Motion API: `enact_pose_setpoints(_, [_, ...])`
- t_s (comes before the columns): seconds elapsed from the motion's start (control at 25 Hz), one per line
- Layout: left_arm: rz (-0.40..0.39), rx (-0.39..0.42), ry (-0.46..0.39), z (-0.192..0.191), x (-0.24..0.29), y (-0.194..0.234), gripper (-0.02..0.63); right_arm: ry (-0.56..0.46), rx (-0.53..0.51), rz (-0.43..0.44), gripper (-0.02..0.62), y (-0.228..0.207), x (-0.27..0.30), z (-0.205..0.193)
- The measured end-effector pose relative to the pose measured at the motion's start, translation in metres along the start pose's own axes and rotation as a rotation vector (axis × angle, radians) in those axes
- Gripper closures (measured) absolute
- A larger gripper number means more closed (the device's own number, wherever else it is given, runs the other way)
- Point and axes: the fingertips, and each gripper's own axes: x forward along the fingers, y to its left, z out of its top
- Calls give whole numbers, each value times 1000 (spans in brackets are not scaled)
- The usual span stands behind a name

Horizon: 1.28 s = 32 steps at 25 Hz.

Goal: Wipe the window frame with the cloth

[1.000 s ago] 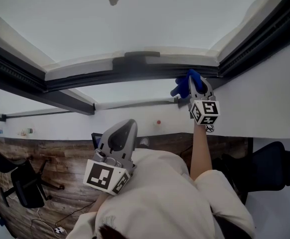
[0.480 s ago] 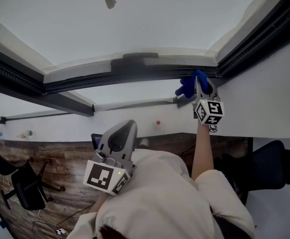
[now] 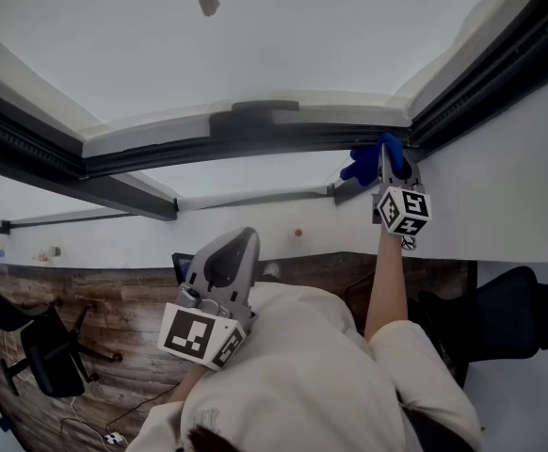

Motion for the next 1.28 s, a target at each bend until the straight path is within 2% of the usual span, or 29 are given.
enact_pose_setpoints(0.56, [-2, 1, 1, -1, 0, -2, 597, -7, 36, -95, 540, -43, -6, -3])
enact_pose_setpoints(1.28, [-3, -5, 3, 0, 2, -4, 597, 4, 0, -79, 540, -52, -7, -3])
